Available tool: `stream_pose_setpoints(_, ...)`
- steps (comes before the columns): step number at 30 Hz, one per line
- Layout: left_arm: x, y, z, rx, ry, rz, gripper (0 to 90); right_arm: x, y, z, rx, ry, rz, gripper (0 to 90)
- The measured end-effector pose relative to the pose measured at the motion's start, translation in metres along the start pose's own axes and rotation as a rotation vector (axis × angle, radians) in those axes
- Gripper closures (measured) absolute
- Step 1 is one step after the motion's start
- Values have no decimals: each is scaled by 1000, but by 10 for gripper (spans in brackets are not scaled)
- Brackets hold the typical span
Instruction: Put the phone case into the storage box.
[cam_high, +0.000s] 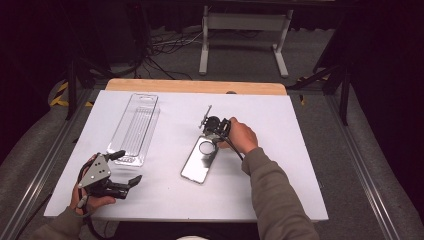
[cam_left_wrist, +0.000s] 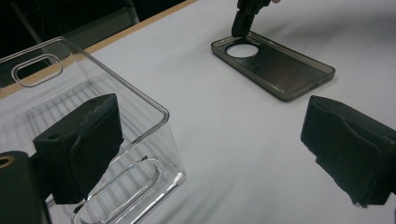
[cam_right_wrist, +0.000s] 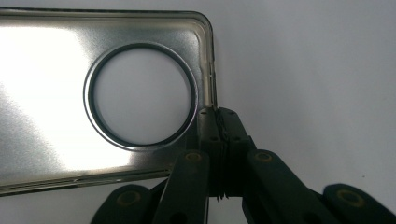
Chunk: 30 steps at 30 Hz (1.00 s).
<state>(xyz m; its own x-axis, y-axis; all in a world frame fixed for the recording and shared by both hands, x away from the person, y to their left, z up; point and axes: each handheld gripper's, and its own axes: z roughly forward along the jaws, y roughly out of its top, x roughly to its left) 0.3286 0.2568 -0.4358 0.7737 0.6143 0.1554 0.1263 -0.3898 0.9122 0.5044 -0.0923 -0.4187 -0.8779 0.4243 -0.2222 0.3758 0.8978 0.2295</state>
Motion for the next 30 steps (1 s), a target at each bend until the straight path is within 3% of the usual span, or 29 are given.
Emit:
stream_pose_setpoints(12, 4, 3, -1, -8, 34, -47, 73, 15, -13, -24, -166, -138, -24, 898)
stream_pose_setpoints(14, 6, 7, -1, -9, 31, -54, 74, 25, -17, -38, -227, -211, -45, 899)
stream_pose_setpoints(16, 7, 11, 0, -16, 32, -59, 81, 33, -22, -48, -277, -254, -56, 898)
stream_pose_setpoints(19, 9, 20, 2, -23, 25, -65, 85, 39, -28, -59, -334, -285, -59, 898)
stream_pose_setpoints(22, 11, 30, 5, -16, 25, -77, 86, 48, -36, -71, -387, -348, -56, 898)
stream_pose_setpoints(30, 11, 54, 18, -26, 10, -54, 91, 59, -44, -79, -468, -385, -53, 898)
